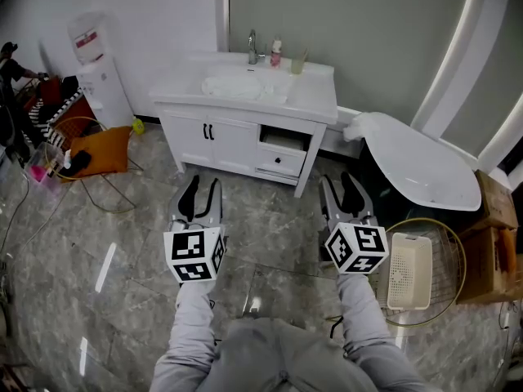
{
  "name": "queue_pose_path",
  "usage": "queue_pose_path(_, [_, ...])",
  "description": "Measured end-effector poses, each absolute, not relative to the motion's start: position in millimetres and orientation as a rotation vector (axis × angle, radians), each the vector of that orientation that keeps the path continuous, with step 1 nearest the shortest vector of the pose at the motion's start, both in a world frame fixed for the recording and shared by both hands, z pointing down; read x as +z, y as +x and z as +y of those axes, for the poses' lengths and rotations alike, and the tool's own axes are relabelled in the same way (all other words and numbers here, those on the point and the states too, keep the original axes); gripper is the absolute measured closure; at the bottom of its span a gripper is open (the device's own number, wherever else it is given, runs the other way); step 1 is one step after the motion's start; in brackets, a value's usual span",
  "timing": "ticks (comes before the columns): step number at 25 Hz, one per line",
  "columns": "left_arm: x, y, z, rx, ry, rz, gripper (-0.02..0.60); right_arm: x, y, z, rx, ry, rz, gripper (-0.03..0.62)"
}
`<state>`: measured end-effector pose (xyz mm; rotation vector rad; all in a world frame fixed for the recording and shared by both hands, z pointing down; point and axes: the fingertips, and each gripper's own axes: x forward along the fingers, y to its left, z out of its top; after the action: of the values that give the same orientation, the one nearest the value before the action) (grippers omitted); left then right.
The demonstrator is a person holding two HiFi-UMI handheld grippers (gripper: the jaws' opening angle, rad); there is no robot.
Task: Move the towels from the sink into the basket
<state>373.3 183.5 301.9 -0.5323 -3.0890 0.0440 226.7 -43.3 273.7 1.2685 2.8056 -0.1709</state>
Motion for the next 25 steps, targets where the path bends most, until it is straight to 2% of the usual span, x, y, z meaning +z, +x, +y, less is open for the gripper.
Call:
queue_pose_path(8, [311,366,238,0.045,-0.47,-3.084,0.411,289,229,-6,-0.171,1.195,2.863,0.402])
queue_pose_path(14, [319,341,265,0.04,-0.461,-3.068,0.41,300,205,15,-0.185,1.187,2.895,0.402])
queue_pose_path(25, [330,240,331,0.028,-0.56,-3.048,0.41,310,89,93,-0.186,1.294,2.858,0.402])
